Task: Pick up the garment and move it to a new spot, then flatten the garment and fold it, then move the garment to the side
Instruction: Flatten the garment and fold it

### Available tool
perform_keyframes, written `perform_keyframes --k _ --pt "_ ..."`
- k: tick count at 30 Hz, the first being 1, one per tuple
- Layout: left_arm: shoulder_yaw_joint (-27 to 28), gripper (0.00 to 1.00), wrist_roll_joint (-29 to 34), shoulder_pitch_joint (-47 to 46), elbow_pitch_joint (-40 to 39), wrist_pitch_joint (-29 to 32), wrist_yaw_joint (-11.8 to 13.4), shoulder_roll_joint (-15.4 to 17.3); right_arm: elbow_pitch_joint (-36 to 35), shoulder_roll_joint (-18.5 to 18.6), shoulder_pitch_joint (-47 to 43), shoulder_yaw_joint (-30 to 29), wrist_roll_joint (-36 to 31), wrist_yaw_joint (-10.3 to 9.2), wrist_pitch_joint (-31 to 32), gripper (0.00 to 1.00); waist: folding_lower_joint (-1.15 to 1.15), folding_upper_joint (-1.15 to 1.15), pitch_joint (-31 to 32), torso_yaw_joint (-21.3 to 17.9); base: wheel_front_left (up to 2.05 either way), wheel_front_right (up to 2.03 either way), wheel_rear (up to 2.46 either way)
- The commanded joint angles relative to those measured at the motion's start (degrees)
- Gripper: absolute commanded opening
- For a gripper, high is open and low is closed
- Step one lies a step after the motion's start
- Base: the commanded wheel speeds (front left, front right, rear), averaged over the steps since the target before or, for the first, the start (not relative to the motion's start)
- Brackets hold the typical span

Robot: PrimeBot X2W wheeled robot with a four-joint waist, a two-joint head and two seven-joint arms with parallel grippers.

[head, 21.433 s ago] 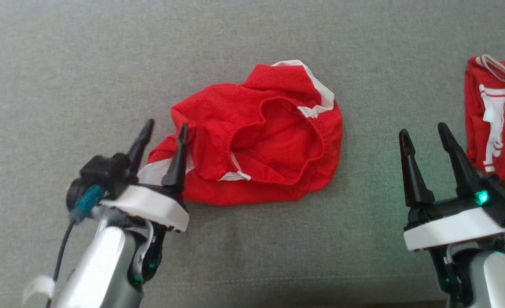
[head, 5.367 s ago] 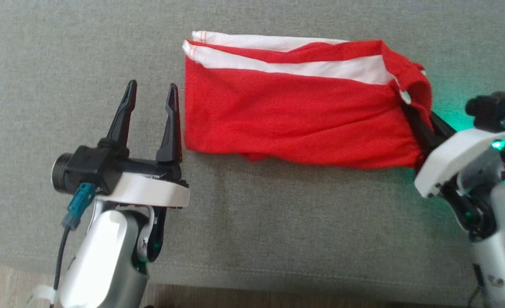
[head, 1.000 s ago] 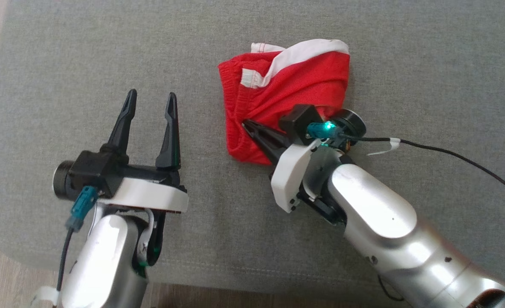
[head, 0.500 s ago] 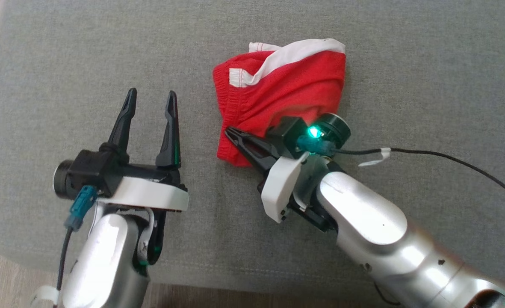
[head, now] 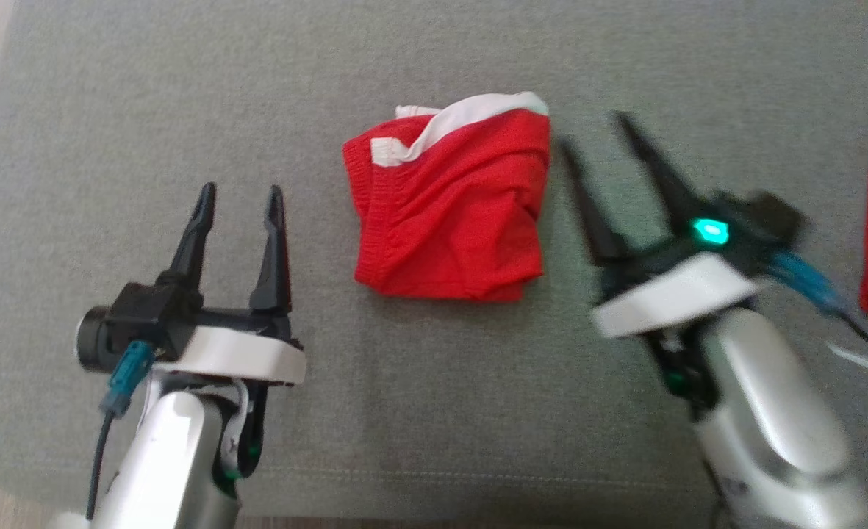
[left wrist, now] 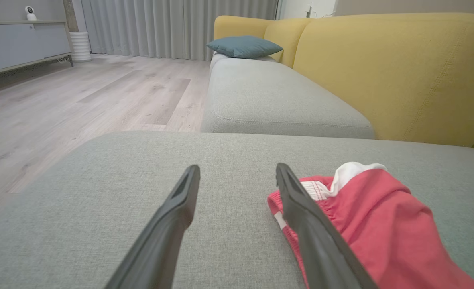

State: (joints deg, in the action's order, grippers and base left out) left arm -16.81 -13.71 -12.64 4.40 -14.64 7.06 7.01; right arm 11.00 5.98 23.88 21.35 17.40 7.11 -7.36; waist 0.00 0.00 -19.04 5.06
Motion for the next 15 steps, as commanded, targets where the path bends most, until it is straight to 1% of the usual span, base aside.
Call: perform_keyframes --k 1,4,7,10,15 --pt "2.38 1.0 0.35 -0.54 -1.88 -0.03 0.38 1.34 -3.5 -0.82 -1.87 -1.27 -0.95 0.37 -0.45 1.0 0.0 0.0 1.0 -1.02 0.0 0.0 0.0" --pt "2.86 1.0 0.25 0.36 -2.41 0.38 0.7 2.16 -9.28 -1.19 -7.54 -9.27 -3.24 0.37 0.44 1.0 0.0 0.0 2.05 -2.27 0.0 0.0 0.0" --pt "3.13 1.0 0.11 1.15 -2.86 0.94 0.84 2.89 -14.07 -1.7 -12.18 -14.86 -5.08 0.37 2.06 1.0 0.0 0.0 3.17 -3.36 0.0 0.0 0.0" --pt "3.25 1.0 0.12 2.05 -3.27 1.45 1.1 3.49 -17.56 -2.19 -15.91 -17.96 -6.22 0.37 3.7 1.0 0.0 0.0 4.61 -4.23 0.0 0.0 0.0" --pt "3.18 1.0 -0.25 3.73 -3.78 2.29 1.26 4.08 -20.78 -2.73 -20.5 -19.72 -6.66 0.37 5.88 1.0 0.0 0.0 7.33 -4.96 0.0 0.0 0.0"
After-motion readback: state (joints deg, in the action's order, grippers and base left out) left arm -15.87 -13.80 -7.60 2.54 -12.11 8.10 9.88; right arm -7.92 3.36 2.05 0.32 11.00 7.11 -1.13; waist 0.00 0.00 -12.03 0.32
